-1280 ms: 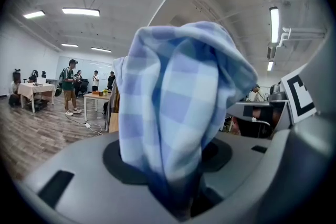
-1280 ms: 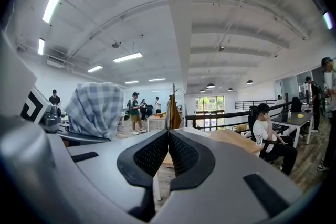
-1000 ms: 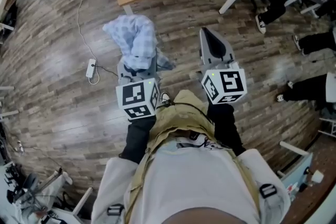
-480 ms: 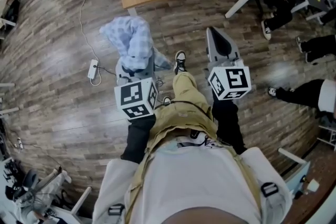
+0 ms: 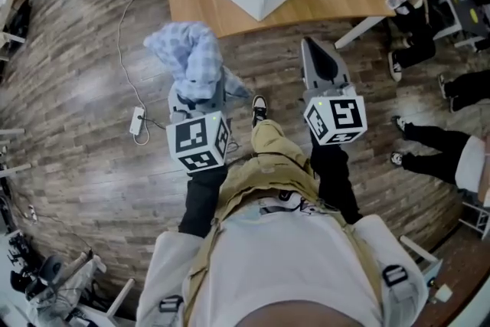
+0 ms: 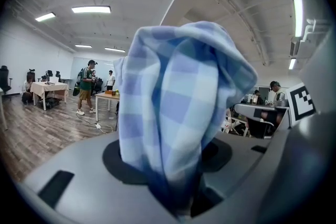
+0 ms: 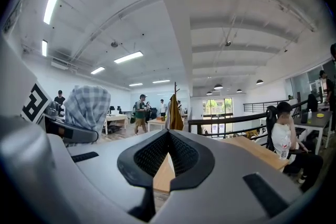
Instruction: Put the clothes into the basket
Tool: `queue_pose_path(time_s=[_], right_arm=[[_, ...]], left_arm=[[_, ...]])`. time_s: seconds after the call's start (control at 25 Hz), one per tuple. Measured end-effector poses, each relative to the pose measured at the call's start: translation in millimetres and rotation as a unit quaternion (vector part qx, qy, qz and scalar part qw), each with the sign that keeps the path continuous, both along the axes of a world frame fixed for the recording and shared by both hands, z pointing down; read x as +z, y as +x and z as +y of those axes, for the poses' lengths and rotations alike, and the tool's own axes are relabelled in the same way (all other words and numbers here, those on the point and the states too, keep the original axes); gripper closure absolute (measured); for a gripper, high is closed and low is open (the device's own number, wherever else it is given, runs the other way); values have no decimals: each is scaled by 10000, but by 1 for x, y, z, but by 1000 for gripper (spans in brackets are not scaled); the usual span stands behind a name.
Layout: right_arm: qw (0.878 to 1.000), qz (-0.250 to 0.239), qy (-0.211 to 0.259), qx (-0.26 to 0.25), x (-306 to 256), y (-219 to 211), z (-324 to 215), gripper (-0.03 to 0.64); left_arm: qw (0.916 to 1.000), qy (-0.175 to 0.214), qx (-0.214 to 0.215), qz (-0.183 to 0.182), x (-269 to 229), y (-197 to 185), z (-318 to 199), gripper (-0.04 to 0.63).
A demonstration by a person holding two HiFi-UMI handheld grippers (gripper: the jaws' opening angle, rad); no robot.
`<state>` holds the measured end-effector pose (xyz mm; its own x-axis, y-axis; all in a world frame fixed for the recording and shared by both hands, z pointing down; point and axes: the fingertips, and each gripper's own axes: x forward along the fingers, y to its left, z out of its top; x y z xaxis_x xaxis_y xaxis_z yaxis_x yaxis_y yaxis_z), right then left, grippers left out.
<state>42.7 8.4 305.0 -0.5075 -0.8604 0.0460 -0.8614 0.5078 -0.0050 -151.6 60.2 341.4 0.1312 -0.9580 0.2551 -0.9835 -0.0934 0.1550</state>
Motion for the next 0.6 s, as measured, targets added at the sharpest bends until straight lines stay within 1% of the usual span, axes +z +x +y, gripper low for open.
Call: queue_pose_path(time_s=[0.28,0.44,0.6], right_arm=[[9996,-77,-228,-169,4,9,-108,597],[9992,-50,-284,-266,9,14,-152,597],[9988,-61,-368,-325,14,14,-177,597]], left_arm=[[9998,-179,12,-72,-2,17,-109,380],[9998,-194,2,19,-5,27,-152,380],[9997,-240,76,-26,-1,35,-180,380]])
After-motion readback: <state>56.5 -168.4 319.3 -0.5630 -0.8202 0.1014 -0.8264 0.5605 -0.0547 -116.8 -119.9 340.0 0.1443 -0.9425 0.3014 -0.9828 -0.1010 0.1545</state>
